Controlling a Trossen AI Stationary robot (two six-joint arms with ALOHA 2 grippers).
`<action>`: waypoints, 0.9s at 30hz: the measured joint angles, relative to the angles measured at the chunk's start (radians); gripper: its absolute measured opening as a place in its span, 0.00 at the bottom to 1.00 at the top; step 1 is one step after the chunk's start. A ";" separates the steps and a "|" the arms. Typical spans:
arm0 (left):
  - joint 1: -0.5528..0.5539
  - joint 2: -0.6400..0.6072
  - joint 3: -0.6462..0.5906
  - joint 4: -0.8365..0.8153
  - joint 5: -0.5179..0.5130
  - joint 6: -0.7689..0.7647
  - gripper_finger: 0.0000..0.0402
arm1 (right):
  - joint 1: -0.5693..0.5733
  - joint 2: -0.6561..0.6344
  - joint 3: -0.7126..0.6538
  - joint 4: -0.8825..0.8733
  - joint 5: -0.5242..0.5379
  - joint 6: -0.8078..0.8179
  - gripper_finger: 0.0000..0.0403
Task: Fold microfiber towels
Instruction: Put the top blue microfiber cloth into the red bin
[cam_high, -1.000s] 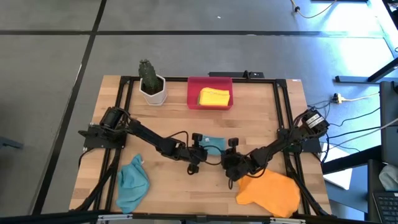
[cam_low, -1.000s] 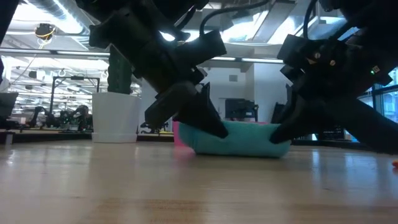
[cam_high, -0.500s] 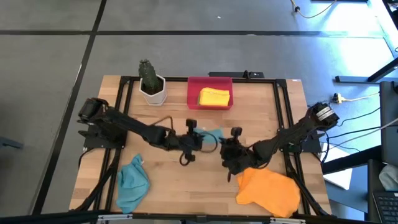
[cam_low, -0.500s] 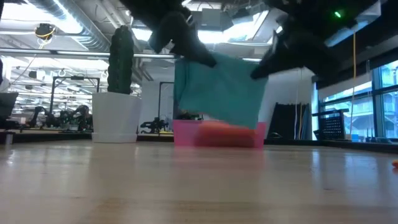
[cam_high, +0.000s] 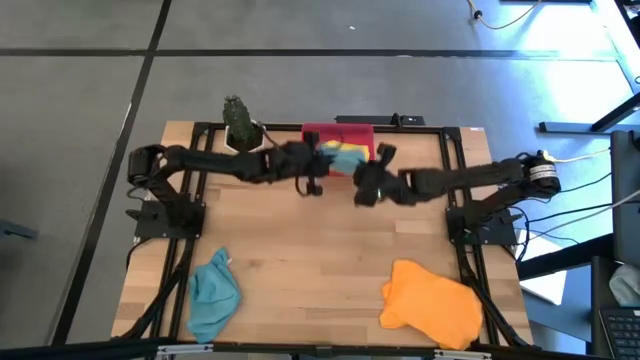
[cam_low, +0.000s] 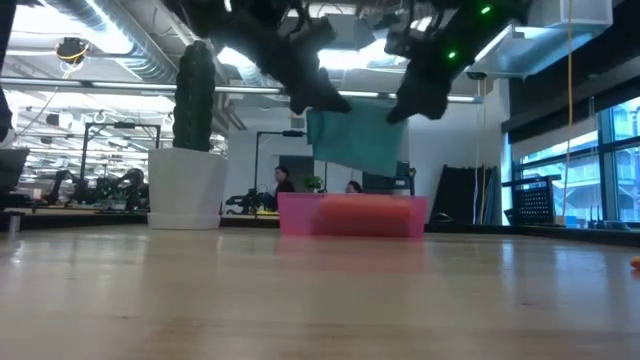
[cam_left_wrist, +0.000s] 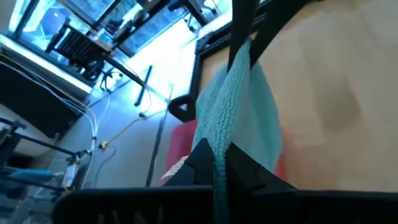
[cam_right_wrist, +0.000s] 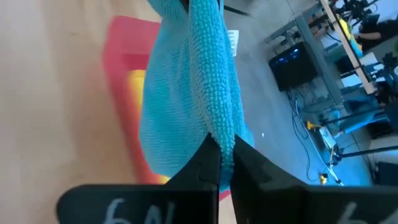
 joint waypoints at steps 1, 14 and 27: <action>0.031 0.000 0.000 0.009 0.034 0.016 0.00 | -0.037 0.000 0.001 0.024 -0.026 -0.027 0.04; 0.256 0.151 0.001 0.279 0.211 0.118 0.00 | -0.402 0.019 -0.002 0.232 -0.359 -0.230 0.03; 0.245 0.251 0.000 0.223 0.250 0.140 0.00 | -0.431 0.137 -0.043 0.237 -0.428 -0.241 0.03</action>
